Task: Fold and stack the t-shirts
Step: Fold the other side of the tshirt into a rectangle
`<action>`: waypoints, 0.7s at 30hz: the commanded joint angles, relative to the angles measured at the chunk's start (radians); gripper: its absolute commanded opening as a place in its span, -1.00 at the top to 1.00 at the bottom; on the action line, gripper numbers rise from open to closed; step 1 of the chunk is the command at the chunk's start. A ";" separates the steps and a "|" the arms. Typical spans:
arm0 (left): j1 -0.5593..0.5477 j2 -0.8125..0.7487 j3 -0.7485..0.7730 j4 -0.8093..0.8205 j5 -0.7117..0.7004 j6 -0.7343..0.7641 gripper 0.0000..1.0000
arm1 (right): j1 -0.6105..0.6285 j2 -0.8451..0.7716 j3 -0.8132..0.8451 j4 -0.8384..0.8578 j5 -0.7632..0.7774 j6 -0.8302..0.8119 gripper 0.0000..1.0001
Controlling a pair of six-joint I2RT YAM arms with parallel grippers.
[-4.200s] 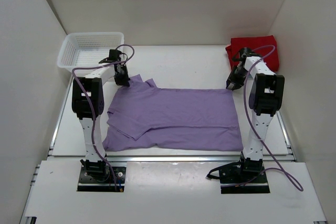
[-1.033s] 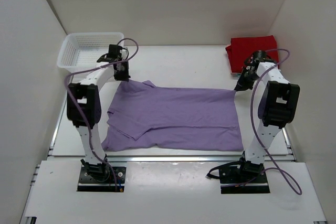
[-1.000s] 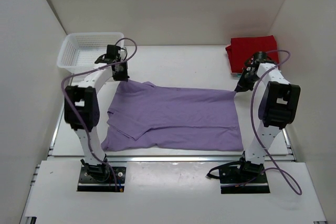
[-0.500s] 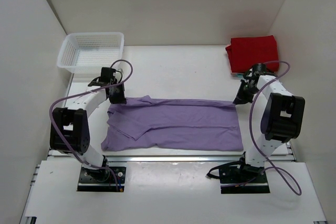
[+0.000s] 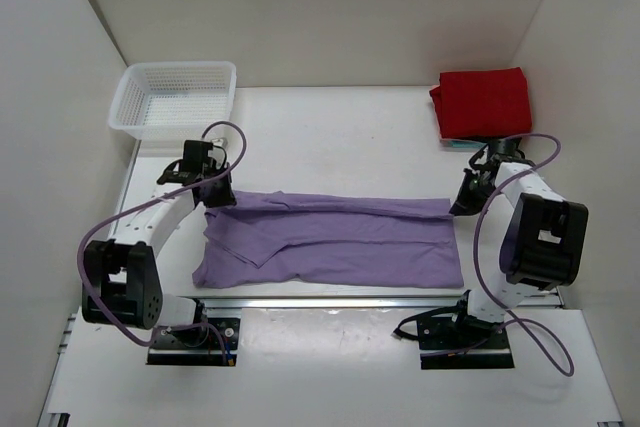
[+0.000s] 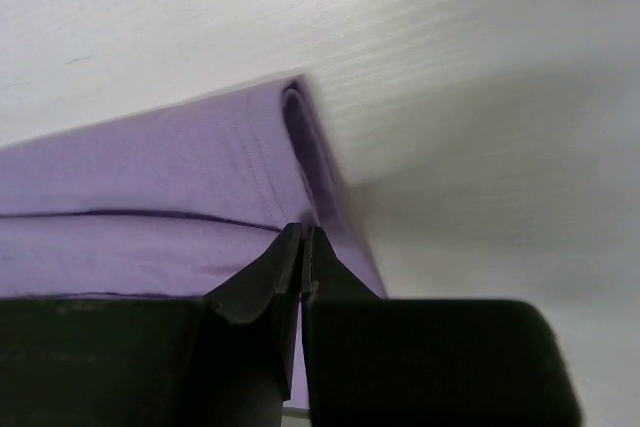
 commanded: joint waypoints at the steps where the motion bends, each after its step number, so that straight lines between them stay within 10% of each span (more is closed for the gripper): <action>1: 0.015 -0.063 -0.025 -0.021 -0.034 0.003 1.00 | -0.037 -0.032 -0.016 0.042 0.030 -0.039 1.00; 21: 0.015 -0.155 -0.099 -0.050 -0.089 0.002 1.00 | -0.034 -0.076 -0.094 0.039 0.012 -0.036 1.00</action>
